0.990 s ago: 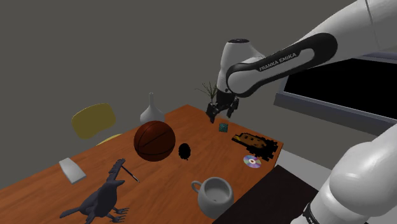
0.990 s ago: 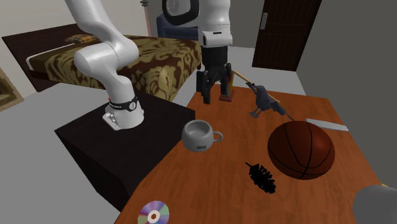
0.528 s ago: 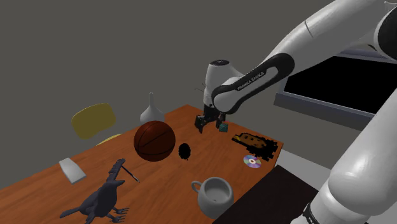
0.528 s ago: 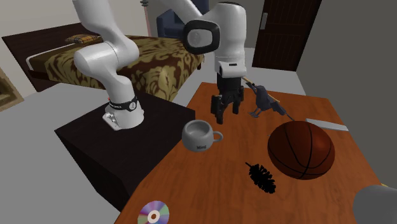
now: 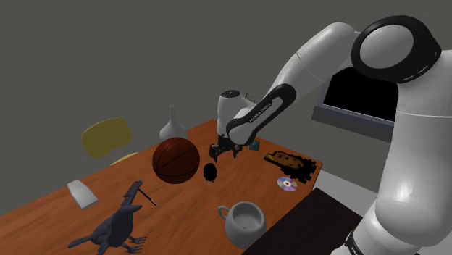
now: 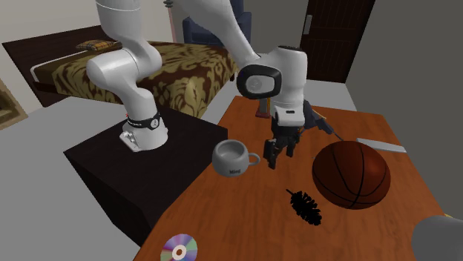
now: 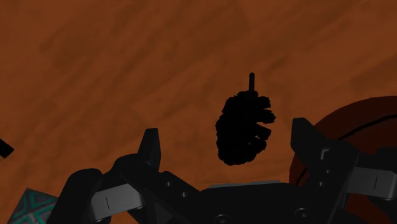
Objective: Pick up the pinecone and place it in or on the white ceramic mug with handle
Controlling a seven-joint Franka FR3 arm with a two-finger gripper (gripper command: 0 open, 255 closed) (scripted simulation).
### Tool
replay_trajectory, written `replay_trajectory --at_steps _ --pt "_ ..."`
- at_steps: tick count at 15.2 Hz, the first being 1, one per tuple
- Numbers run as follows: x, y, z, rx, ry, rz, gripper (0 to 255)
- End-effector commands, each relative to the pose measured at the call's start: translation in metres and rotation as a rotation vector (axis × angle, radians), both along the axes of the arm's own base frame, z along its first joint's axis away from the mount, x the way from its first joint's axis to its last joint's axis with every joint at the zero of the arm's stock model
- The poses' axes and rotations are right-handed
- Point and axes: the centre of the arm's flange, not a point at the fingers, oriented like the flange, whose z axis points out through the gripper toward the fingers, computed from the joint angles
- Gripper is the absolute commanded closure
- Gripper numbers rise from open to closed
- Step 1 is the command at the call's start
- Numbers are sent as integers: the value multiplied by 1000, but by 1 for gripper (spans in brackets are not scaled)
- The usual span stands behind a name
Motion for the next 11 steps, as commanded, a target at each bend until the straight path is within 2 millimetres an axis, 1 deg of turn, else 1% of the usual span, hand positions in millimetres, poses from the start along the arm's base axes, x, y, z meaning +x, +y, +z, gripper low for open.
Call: replay_trajectory --at_steps 1,8,9,11 --pt "12 4 -24 2 3 -20 0" --pt "61 18 -102 8 12 -86 0" --pt "62 18 -103 8 12 -87 0" --pt "63 17 -114 8 12 -87 0"
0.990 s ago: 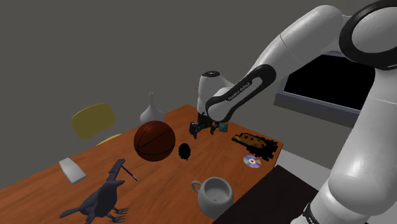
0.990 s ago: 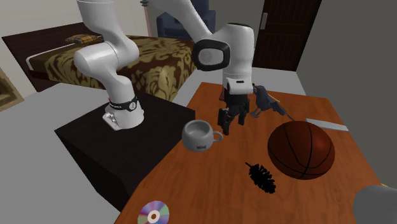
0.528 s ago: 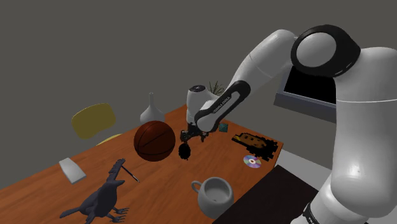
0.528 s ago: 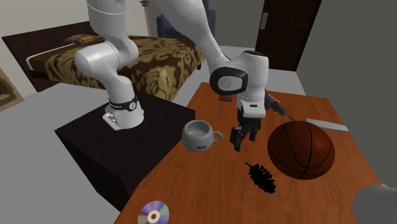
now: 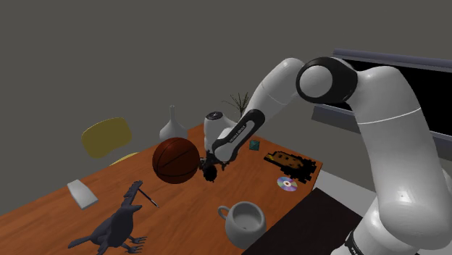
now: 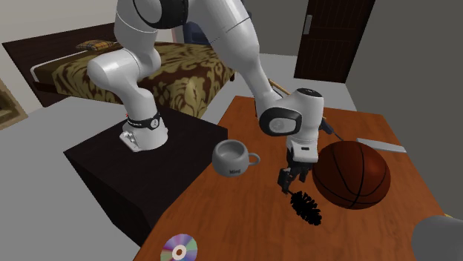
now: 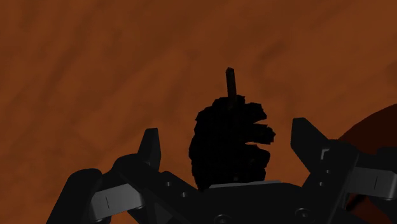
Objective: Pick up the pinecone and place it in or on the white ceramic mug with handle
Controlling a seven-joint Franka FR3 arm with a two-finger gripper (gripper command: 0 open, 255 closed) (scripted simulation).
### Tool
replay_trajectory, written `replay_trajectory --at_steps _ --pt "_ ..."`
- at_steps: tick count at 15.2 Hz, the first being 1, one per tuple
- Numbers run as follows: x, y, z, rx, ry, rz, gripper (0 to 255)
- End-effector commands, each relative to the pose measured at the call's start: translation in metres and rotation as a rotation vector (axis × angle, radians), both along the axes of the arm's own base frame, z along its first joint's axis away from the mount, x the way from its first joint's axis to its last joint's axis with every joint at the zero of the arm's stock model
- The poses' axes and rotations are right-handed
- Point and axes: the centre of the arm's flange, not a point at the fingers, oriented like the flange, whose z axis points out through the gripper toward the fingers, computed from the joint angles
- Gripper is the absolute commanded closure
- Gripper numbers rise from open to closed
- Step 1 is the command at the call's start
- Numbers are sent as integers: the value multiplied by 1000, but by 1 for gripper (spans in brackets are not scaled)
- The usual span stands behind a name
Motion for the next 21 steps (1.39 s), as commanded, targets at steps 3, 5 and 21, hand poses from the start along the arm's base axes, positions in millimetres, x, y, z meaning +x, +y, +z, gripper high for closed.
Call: replay_trajectory --at_steps 3,5,21 --pt "4 -2 -21 0 0 -2 0" --pt "5 -4 -35 0 0 -2 0" --pt "5 -4 -35 0 0 -2 255"
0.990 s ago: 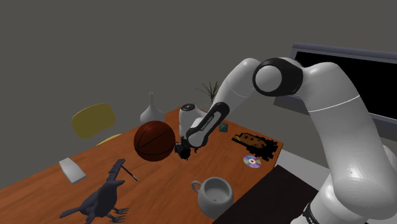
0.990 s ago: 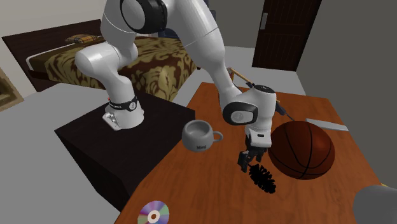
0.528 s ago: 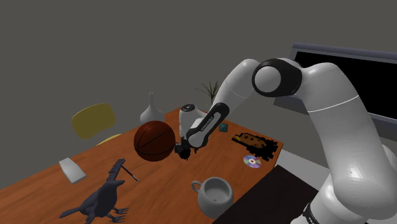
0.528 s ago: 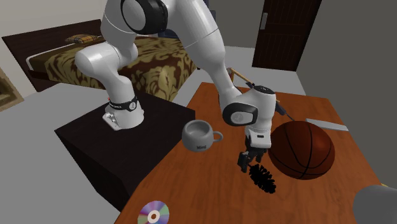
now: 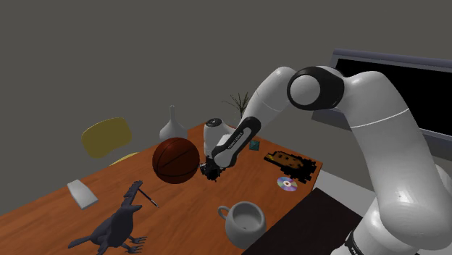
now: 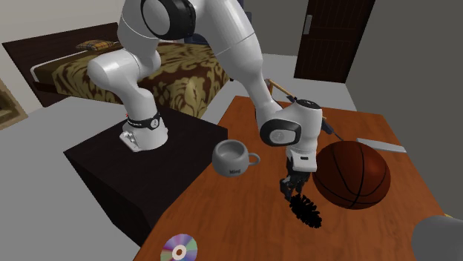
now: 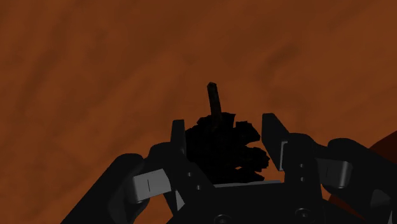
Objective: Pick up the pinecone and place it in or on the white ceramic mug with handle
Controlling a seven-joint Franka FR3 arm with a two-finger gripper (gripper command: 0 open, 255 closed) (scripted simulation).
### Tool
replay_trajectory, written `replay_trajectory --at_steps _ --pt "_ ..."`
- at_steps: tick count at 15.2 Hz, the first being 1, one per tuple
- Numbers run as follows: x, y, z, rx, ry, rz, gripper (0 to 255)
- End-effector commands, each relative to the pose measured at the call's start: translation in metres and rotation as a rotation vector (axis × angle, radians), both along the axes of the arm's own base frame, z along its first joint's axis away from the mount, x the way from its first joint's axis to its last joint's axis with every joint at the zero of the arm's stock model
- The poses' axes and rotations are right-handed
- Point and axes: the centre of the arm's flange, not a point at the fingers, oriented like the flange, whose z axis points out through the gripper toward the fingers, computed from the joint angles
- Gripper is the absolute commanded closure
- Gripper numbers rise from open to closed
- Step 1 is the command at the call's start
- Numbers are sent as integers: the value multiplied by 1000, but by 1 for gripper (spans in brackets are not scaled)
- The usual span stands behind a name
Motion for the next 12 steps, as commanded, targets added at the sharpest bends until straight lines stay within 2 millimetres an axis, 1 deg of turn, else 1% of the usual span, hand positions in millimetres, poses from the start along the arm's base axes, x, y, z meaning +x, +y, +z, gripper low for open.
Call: replay_trajectory --at_steps 1,2,9,10,11,12 --pt "0 -1 -2 -1 2 -1 255" --pt "-1 -2 -2 -1 2 -1 255" --pt "-1 -2 35 -1 2 -1 255" --pt "-1 -1 29 0 2 -1 255" --pt "-1 -1 29 0 2 -1 0" --pt "15 -9 34 44 14 -128 0"
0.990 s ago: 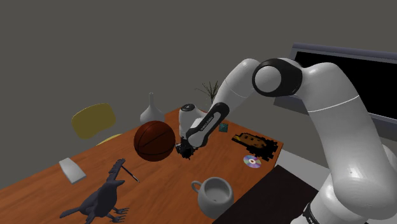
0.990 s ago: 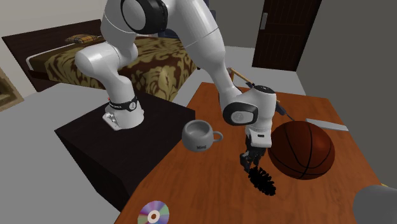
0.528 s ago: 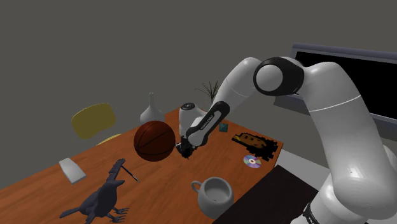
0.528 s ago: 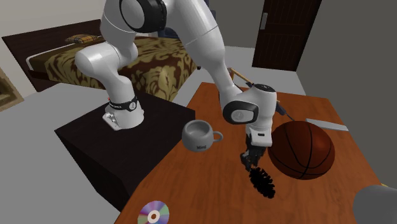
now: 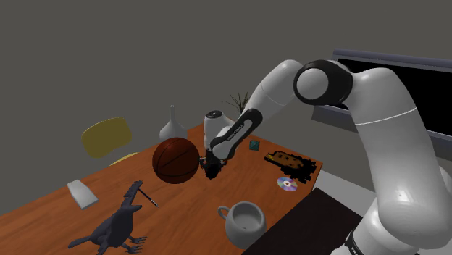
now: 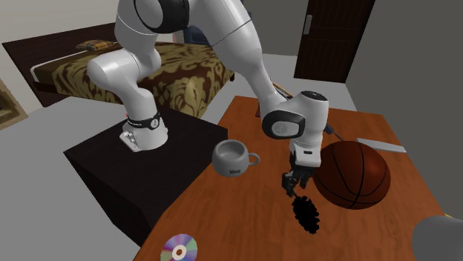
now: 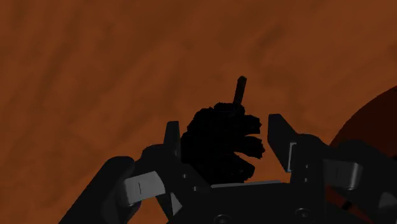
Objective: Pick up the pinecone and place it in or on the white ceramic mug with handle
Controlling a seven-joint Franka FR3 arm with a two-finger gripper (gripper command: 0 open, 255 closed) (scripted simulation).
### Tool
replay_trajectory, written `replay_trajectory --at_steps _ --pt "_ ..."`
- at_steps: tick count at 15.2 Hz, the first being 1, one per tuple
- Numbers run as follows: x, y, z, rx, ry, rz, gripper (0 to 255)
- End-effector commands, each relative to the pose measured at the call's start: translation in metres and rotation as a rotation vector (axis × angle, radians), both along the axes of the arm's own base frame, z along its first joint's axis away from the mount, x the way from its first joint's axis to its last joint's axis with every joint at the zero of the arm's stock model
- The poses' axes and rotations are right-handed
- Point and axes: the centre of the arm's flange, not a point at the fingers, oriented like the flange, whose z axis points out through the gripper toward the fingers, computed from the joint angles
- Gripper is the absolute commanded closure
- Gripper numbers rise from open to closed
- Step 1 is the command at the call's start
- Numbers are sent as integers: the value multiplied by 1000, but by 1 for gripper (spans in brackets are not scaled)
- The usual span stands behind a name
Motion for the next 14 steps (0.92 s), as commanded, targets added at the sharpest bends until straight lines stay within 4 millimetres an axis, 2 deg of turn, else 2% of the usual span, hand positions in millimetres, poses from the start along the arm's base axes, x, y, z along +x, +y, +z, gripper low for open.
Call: replay_trajectory --at_steps 1,3,4,11,14 --pt "23 -14 8 71 20 -200 0" --pt "49 -40 15 159 44 -453 0" --pt "53 -46 16 177 49 -505 0" --pt "54 -45 -24 177 49 -505 0" --pt "54 -45 -24 177 49 -505 0"
